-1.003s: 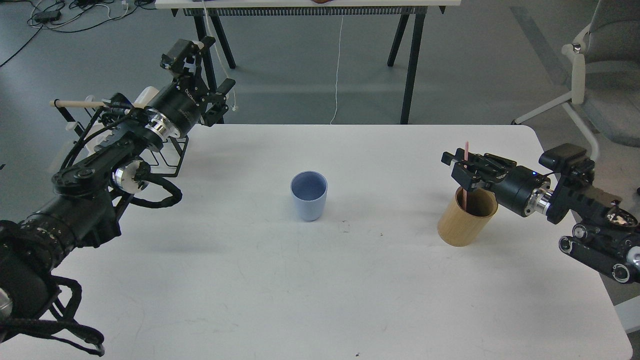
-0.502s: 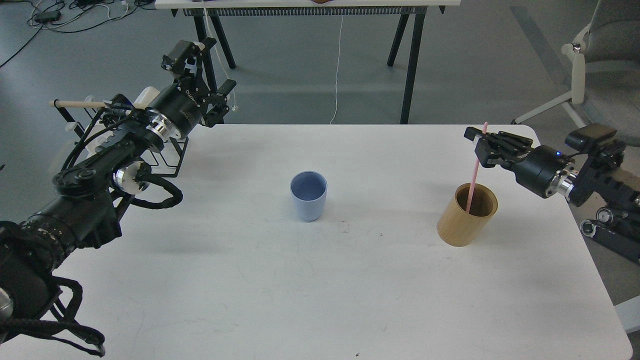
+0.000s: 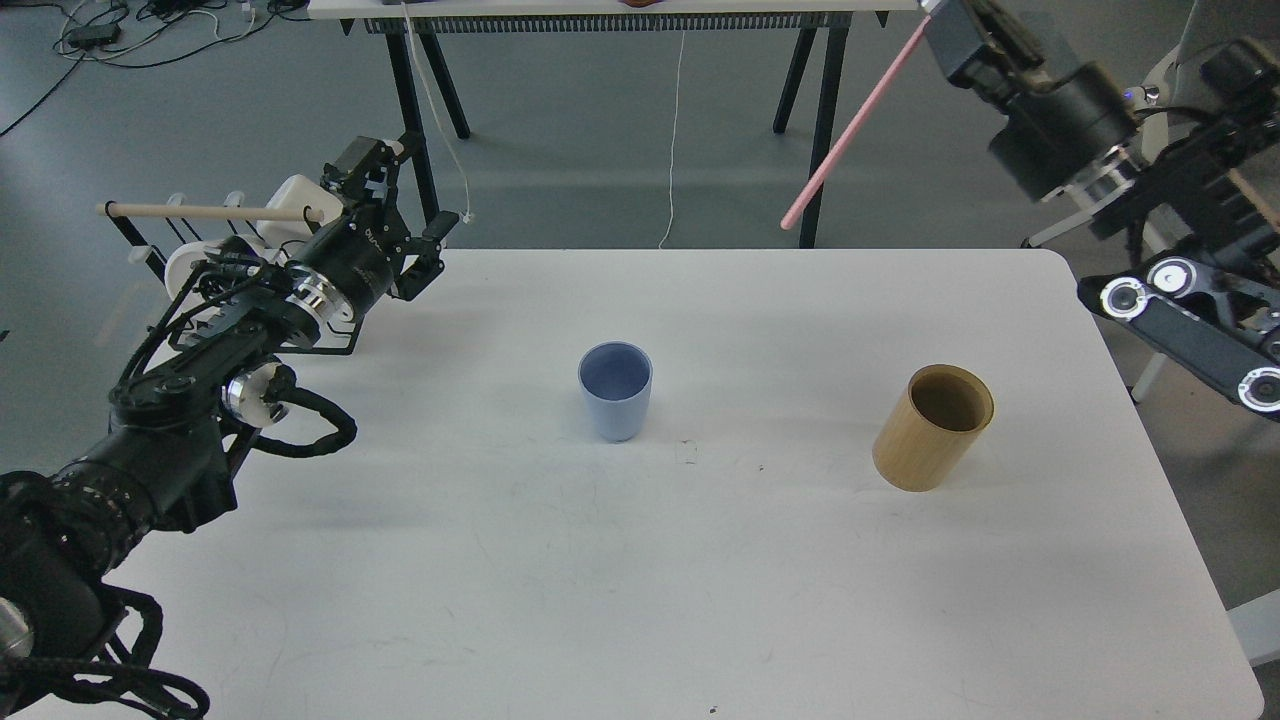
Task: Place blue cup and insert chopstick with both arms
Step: 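Carry the pink straw over the blue cup and lower it inside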
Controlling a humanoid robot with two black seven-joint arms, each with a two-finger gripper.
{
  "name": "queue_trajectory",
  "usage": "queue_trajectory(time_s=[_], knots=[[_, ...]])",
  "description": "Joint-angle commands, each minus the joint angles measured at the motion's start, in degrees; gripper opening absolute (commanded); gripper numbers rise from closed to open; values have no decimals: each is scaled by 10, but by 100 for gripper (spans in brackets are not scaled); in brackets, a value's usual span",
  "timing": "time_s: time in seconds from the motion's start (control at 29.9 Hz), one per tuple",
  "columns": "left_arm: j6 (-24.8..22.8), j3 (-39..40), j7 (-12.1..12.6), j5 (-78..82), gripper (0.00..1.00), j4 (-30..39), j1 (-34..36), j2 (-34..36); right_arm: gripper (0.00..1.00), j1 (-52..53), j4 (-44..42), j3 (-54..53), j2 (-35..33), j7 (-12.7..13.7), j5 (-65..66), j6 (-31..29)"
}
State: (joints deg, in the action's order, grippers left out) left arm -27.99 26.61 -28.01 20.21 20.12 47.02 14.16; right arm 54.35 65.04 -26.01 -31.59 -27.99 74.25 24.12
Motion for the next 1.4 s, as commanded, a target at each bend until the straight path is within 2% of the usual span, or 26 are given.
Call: queue_trajectory(time_s=[0.0,0.13,0.3,1.0,1.24,1.3,1.37], knots=[[0,1,0,-2,99,-11,-18,3,0,1,-110,17,134,0,44,27],[0,2,0,-4,99,-15,-32,9,0,1,-187,51,221,0,51,39],[0,3,0,-4,99,-15,-43,10,0,-1,-236,119,269,0,51,39],[0,3,0,-4,99,-15,-47,6,1,-17,-283,166,311,0,51,39],[0,3,0,-4,99,-15,-47,5,5,-19,-346,201,316,0,48,39],[0,3,0,-4,99,-15,-47,4,13,-23,-347,201,316,0,48,39],[0,3,0,-4,99,-15,-47,4,29,-24,-346,199,316,0,46,39]])
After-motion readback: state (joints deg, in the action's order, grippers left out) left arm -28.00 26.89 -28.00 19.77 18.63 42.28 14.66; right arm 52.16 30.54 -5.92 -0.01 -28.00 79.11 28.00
